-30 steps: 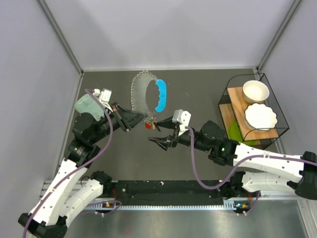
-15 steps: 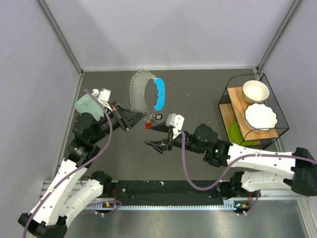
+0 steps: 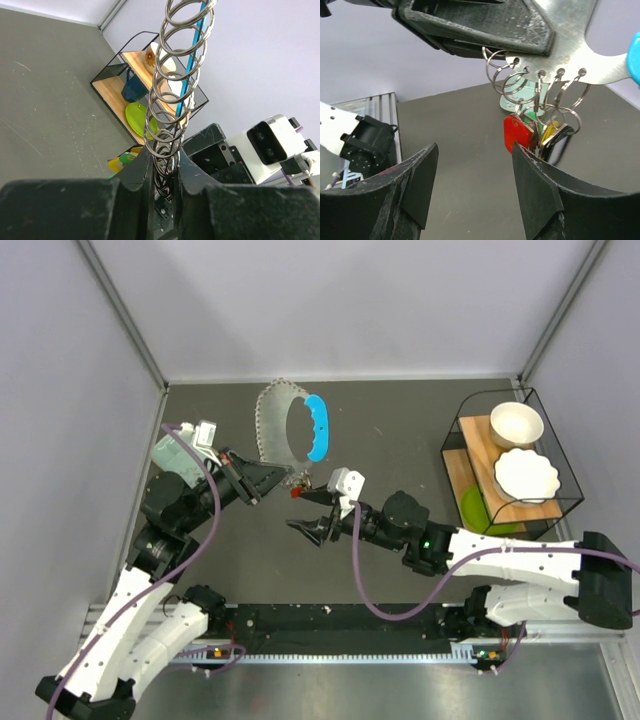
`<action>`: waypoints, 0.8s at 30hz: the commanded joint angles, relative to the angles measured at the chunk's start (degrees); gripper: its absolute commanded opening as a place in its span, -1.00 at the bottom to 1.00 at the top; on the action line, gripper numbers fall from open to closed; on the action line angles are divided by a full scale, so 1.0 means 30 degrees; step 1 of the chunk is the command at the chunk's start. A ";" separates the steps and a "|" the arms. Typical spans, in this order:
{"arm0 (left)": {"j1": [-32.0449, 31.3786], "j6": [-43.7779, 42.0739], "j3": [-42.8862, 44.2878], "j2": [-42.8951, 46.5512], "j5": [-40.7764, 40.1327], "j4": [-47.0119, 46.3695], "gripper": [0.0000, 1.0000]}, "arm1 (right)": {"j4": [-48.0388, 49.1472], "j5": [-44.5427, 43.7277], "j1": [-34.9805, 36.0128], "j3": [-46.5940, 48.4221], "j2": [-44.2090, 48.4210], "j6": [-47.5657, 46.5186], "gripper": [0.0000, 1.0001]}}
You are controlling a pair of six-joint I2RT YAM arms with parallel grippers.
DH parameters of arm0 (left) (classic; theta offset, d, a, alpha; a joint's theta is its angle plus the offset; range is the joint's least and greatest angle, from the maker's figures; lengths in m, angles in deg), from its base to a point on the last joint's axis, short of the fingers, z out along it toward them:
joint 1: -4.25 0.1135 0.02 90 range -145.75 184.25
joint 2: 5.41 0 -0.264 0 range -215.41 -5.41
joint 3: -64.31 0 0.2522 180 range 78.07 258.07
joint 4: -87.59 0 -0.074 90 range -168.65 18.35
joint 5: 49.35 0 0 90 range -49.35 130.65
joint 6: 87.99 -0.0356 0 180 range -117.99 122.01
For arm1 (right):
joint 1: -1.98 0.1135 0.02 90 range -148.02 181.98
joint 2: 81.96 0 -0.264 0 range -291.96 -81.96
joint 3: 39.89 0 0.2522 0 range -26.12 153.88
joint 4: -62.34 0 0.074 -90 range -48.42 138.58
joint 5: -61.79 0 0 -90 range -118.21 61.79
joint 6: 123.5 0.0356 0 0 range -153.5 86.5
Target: Remove the keys from the keyring
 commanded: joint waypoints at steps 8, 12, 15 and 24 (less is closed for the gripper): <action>-0.0055 0.0858 -0.0155 0.0743 -0.0119 -0.1903 -1.00 | 0.1988 -0.1708 0.0310 0.0134 -0.0621 -0.0233 0.24; -0.0055 0.0858 -0.0096 0.0744 -0.0090 -0.1873 -1.00 | 0.2106 -0.1825 0.0338 -0.0071 -0.0651 -0.0203 0.25; -0.0055 0.0858 -0.0125 0.0715 -0.0061 -0.1903 -1.00 | 0.2194 -0.1679 0.0309 -0.0101 -0.0651 -0.0203 0.25; -0.0055 0.0887 -0.0242 0.0802 -0.0148 -0.1903 -1.00 | 0.2516 -0.0977 0.0310 0.0075 -0.0797 -0.0203 0.08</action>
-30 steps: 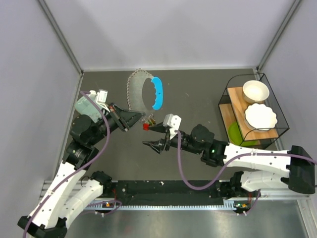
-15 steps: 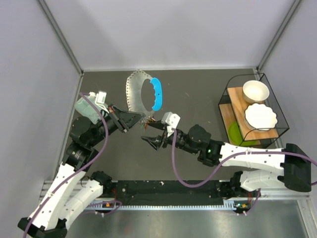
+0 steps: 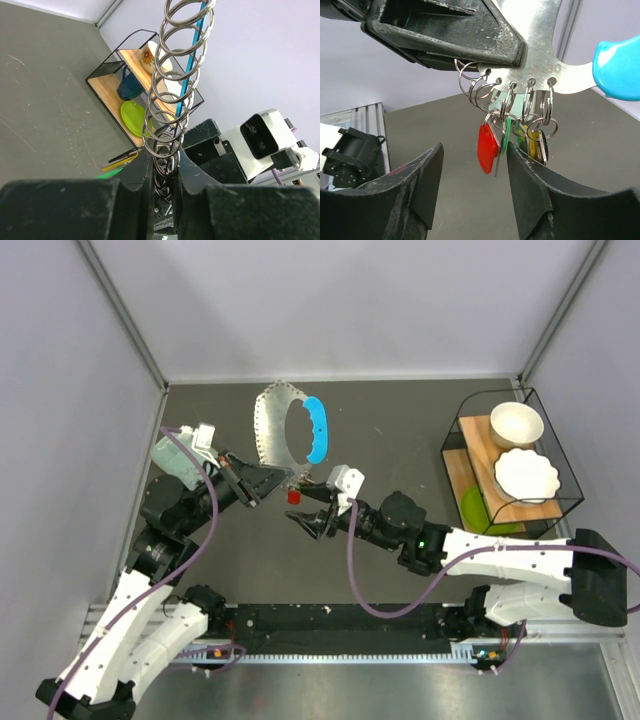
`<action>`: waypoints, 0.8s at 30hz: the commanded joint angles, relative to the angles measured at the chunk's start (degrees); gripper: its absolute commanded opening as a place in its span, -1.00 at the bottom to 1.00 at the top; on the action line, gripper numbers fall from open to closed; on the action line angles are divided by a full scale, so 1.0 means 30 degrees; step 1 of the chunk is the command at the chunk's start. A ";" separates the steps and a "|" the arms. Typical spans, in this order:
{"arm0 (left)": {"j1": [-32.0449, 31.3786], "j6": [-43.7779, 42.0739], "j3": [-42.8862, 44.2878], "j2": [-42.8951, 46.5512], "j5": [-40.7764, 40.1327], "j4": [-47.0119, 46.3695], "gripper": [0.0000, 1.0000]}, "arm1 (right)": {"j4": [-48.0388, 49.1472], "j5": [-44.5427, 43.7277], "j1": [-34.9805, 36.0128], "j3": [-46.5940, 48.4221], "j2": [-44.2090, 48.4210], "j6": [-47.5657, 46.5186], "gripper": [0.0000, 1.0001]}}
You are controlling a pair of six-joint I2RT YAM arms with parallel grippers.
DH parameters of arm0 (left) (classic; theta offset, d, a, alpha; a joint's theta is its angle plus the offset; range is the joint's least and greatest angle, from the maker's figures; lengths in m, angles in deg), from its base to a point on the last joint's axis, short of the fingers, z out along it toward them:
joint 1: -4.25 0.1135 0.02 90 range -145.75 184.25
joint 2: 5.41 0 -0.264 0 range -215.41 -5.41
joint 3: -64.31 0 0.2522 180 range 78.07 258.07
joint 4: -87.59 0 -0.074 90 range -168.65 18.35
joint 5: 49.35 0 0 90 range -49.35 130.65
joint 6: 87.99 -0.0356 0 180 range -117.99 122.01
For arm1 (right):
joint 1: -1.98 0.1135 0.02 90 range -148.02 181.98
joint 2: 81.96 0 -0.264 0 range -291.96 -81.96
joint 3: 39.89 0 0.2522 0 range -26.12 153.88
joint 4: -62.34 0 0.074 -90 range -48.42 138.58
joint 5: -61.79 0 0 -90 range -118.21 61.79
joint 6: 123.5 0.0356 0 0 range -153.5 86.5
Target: Remove the keys from the keyring
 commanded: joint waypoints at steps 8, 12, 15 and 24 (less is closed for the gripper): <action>-0.0055 0.0218 -0.0069 0.0453 -0.0178 -0.2041 -1.00 | 0.1813 0.1499 0.0338 -0.0035 -0.0237 0.0176 0.01; -0.0055 0.0130 -0.0010 0.0453 -0.0207 -0.1896 -1.00 | 0.1871 0.1938 0.0309 -0.0297 -0.0149 0.0353 -0.03; -0.0055 0.0101 0.0048 0.0453 -0.0207 -0.1954 -1.00 | 0.2135 0.2056 0.0309 -0.0708 -0.0383 0.1113 -0.04; -0.0055 0.0159 0.0078 0.0453 -0.0295 -0.2042 -1.00 | 0.2516 0.2086 0.0309 -0.0768 -0.0852 0.1642 -0.04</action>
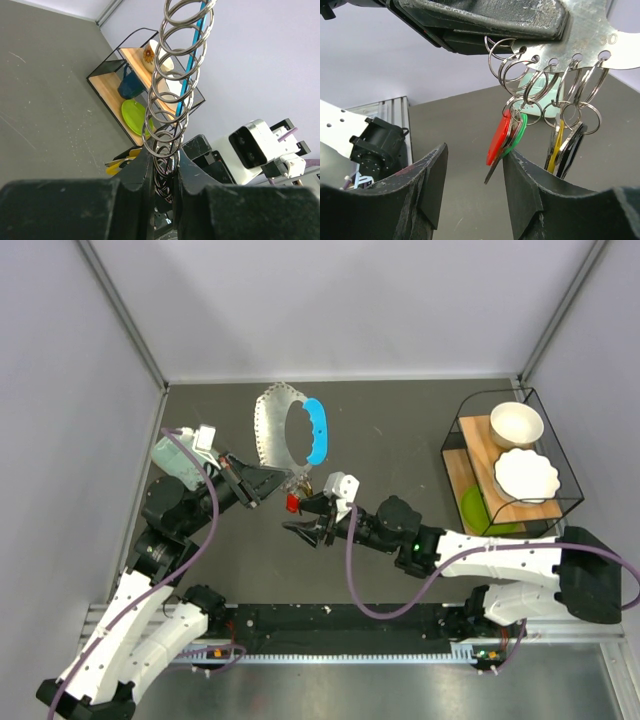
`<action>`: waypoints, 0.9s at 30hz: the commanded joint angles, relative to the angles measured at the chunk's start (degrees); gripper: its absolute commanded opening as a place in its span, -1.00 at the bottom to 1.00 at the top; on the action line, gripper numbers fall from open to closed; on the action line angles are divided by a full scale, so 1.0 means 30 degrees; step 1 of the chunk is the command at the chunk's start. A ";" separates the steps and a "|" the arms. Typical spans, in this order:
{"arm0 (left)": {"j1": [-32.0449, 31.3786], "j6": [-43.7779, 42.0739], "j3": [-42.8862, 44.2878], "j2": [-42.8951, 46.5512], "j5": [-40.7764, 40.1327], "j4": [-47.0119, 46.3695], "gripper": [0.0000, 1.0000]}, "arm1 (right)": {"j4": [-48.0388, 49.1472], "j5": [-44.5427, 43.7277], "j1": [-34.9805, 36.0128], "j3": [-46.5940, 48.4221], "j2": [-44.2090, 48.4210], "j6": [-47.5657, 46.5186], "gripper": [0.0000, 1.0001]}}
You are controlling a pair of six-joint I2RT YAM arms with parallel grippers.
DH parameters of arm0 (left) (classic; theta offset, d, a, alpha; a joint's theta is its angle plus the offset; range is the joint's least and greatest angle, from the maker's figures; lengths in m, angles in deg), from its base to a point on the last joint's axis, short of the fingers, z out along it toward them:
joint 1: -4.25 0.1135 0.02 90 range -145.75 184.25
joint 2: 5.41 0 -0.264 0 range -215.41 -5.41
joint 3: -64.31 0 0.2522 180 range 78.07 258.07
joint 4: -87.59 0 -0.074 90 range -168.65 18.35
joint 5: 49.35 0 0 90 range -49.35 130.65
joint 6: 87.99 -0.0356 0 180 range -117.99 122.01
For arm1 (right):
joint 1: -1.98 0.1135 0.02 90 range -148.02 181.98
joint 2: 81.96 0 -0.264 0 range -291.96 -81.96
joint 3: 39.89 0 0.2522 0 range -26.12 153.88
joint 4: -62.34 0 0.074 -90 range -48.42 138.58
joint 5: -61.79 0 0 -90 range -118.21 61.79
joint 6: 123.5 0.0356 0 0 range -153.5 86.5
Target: Remove the keys from the keyring
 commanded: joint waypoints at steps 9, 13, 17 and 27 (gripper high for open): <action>-0.0055 -0.0066 0.0852 -0.0015 -0.0317 -0.1947 -1.00 | 0.2126 0.0404 0.0339 -0.0098 -0.0929 0.1633 -0.07; -0.0055 -0.0038 0.1087 -0.0221 -0.0288 -0.1947 -1.00 | 0.2305 0.0054 0.0513 -0.0186 -0.0958 0.1752 -0.08; -0.0055 0.0108 0.1000 -0.0191 -0.0404 -0.2093 -1.00 | 0.2450 -0.0357 0.0543 -0.0157 -0.1163 0.1838 -0.07; -0.0055 0.0460 0.0971 -0.0046 -0.0639 -0.2298 -1.00 | 0.3566 -0.1616 0.0778 -0.0626 -0.1661 0.3098 -0.11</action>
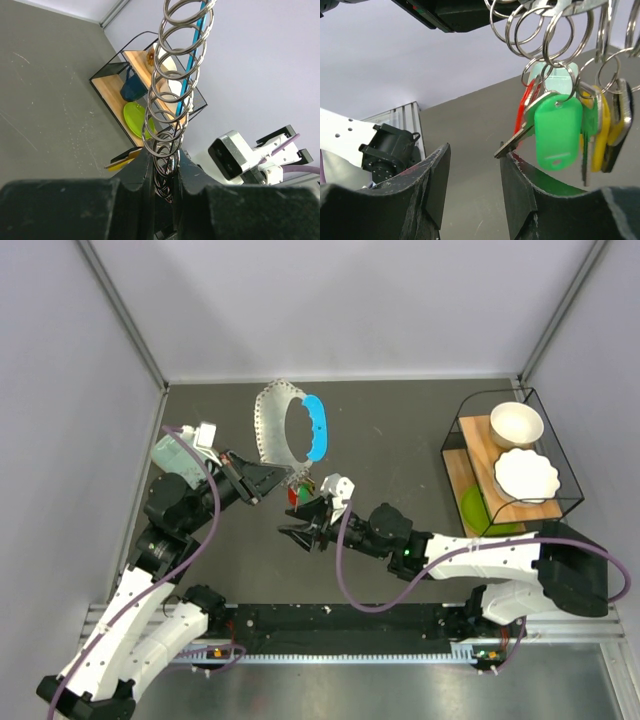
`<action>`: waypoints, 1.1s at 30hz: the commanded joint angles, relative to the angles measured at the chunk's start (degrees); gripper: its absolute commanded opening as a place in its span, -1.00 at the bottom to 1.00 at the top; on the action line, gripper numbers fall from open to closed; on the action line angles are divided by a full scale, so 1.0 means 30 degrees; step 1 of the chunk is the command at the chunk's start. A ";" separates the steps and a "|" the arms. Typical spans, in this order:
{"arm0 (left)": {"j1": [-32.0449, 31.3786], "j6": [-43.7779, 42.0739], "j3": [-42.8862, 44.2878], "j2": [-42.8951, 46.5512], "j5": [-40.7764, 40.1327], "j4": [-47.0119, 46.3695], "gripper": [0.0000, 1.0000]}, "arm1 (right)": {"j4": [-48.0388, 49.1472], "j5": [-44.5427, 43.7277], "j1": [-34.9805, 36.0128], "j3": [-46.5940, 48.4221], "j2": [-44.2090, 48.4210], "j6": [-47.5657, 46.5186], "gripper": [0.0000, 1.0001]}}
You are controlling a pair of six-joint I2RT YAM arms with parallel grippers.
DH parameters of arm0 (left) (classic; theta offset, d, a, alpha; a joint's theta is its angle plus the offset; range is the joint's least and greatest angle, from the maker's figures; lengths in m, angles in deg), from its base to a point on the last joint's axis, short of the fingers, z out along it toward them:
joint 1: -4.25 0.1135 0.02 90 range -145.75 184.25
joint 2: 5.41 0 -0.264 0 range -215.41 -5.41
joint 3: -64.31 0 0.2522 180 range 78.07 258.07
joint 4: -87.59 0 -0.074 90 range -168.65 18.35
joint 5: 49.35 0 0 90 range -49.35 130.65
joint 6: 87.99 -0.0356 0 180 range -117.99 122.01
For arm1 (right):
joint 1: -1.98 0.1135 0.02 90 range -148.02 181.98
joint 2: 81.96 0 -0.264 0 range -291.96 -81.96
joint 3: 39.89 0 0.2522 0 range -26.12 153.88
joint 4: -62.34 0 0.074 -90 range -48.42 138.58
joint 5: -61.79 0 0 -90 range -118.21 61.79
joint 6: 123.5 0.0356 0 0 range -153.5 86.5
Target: Remove the keys from the keyring
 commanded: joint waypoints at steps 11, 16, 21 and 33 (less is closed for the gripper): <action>-0.0055 0.0234 0.0700 0.0905 -0.0539 -0.1581 -1.00 | 0.1027 -0.1724 0.0443 0.0483 -0.0022 -0.0242 -0.08; -0.0055 0.0146 0.0670 0.1169 -0.0773 -0.1289 -1.00 | 0.0499 -0.1725 0.0443 0.0749 0.0066 0.0018 -0.09; -0.0055 -0.0176 0.0787 0.1315 -0.0978 -0.0938 -1.00 | 0.0534 -0.1287 0.0823 0.0045 0.0797 -0.1002 -0.05; -0.0055 -0.0850 0.1081 0.1462 -0.1653 0.0177 -1.00 | -0.0614 -0.1666 0.1673 0.1538 0.1591 -0.4608 -0.01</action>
